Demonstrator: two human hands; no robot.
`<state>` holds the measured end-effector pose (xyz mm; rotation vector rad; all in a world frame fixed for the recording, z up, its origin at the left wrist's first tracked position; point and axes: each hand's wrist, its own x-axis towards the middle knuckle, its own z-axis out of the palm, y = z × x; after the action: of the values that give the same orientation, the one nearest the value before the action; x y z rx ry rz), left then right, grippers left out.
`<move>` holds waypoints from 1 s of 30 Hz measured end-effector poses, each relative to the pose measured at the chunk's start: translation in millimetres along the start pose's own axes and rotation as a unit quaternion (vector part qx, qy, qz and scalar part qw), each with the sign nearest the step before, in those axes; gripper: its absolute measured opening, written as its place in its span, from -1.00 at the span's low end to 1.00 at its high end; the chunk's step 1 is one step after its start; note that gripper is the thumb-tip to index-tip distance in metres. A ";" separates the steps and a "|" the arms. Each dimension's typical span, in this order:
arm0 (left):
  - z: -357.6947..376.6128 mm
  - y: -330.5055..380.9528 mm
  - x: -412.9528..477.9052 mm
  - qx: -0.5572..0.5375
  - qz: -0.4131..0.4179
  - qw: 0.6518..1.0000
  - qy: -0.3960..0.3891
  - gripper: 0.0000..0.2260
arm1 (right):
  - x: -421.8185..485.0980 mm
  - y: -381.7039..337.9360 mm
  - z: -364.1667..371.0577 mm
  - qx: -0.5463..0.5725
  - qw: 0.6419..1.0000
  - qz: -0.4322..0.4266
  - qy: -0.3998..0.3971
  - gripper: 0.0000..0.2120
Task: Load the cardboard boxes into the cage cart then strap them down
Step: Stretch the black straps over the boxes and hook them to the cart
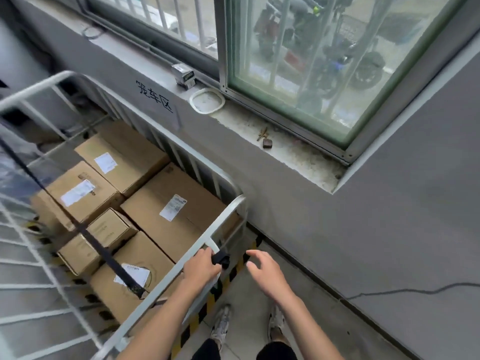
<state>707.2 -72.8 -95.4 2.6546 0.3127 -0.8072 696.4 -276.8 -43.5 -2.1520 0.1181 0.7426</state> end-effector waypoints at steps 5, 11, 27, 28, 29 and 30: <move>-10.9 5.3 -20.2 -0.038 -0.029 0.997 0.067 -0.82 | 18.2 13.9 -18.8 -0.040 0.996 -0.033 -0.079 -0.63; -71.0 26.6 -67.8 -0.111 0.028 0.989 0.091 -0.82 | 34.8 0.6 -34.9 -0.076 0.985 -0.089 -0.127 -0.66; -124.5 14.5 -303.4 -0.331 -0.086 0.910 0.236 -0.70 | -26.6 -198.0 5.0 0.527 0.759 0.043 -0.379 -0.73; -112.8 12.8 -310.5 -0.365 -0.089 0.898 0.229 -0.70 | -28.3 -211.0 6.9 0.531 0.755 0.041 -0.382 -0.75; -101.1 11.4 -316.4 -0.398 -0.092 0.886 0.221 -0.69 | -29.5 -222.9 7.9 0.534 0.755 0.038 -0.380 -0.76; -88.8 9.3 -322.3 -0.432 -0.099 0.871 0.212 -0.67 | -29.5 -233.3 8.4 0.534 0.759 0.035 -0.372 -0.76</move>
<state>491.7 -81.5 160.3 1.9067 0.8414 -0.0467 744.8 -124.6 129.4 -0.6820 0.1477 1.1511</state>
